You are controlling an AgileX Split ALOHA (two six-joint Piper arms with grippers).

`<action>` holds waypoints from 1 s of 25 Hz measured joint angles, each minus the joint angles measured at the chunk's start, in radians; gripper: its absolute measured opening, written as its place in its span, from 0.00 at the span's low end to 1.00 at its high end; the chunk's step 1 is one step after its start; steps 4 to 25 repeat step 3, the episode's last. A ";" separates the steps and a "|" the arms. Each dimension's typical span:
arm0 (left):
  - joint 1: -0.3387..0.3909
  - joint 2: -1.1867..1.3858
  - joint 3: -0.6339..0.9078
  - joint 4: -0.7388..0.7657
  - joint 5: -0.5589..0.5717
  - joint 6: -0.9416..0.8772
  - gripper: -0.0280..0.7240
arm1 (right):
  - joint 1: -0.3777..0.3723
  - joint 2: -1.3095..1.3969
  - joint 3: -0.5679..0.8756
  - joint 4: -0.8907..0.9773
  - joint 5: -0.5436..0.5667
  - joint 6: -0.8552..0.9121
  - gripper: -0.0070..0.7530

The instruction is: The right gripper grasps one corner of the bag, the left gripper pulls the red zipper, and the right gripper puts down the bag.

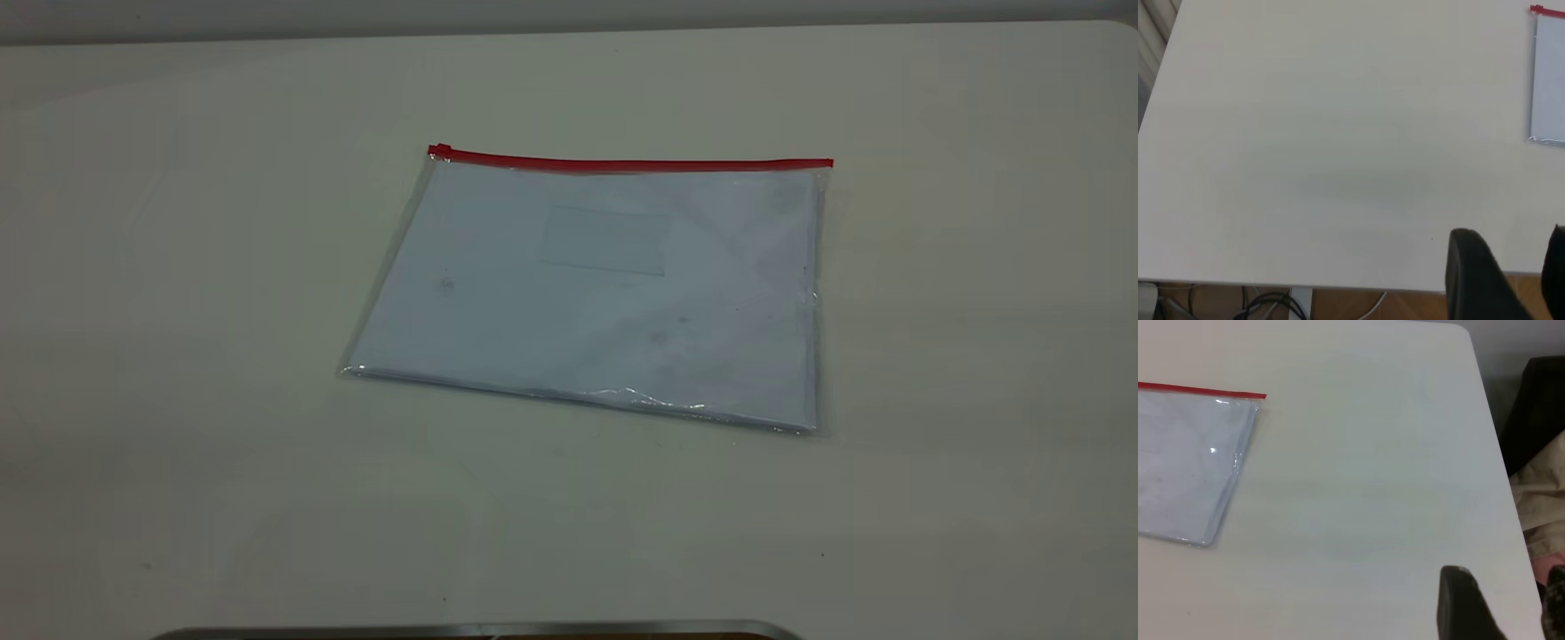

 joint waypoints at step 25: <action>0.000 0.000 0.000 0.000 0.000 0.000 0.46 | 0.000 0.000 0.000 0.000 0.000 0.000 0.44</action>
